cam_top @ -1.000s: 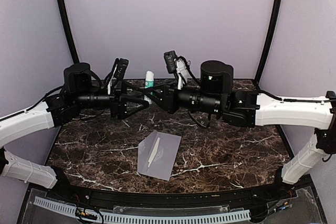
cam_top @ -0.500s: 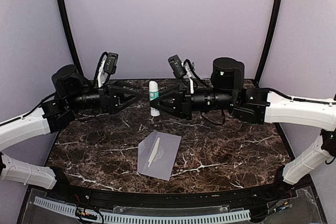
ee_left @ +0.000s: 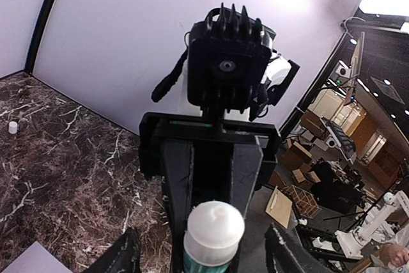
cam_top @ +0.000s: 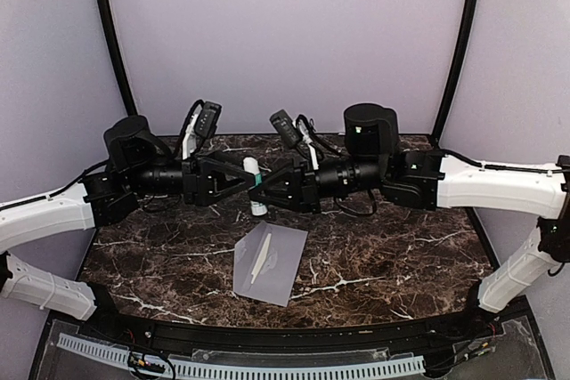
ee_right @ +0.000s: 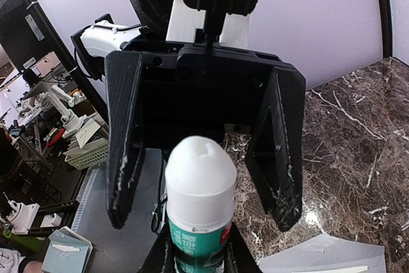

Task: Place the letter into the envelope and seal it
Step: Adjust the solid glue.

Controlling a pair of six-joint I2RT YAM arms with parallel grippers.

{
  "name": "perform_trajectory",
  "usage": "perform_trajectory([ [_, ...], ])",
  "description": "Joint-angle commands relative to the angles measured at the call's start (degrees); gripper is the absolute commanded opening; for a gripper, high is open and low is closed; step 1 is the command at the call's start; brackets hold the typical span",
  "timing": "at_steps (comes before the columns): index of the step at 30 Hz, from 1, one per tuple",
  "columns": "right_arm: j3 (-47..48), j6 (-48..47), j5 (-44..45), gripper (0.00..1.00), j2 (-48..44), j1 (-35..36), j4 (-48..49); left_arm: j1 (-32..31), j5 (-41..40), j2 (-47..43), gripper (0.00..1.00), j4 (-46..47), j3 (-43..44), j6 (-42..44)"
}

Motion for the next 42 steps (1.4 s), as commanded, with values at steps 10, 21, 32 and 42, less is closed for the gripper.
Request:
perform_trajectory([
  [10, 4.5, -1.1, -1.3, 0.03, 2.5, -0.1, -2.1, -1.1, 1.4, 1.4, 0.42, 0.7, 2.0, 0.7],
  [21, 4.7, -1.4, -0.7, 0.03, 2.4, 0.0, -2.5, -1.1, 1.2, 1.3, 0.25, 1.7, 1.4, -0.3],
  [32, -1.3, 1.5, 8.3, 0.29, -3.1, -0.1, 5.7, -1.1, -5.3, -0.8, 0.11, 5.0, -0.1, -2.3],
  [42, -16.2, 21.3, 14.9, 0.73, -5.8, 2.1, 38.4, -1.7, -22.5, -4.7, 0.07, 23.0, -7.4, -9.2],
])
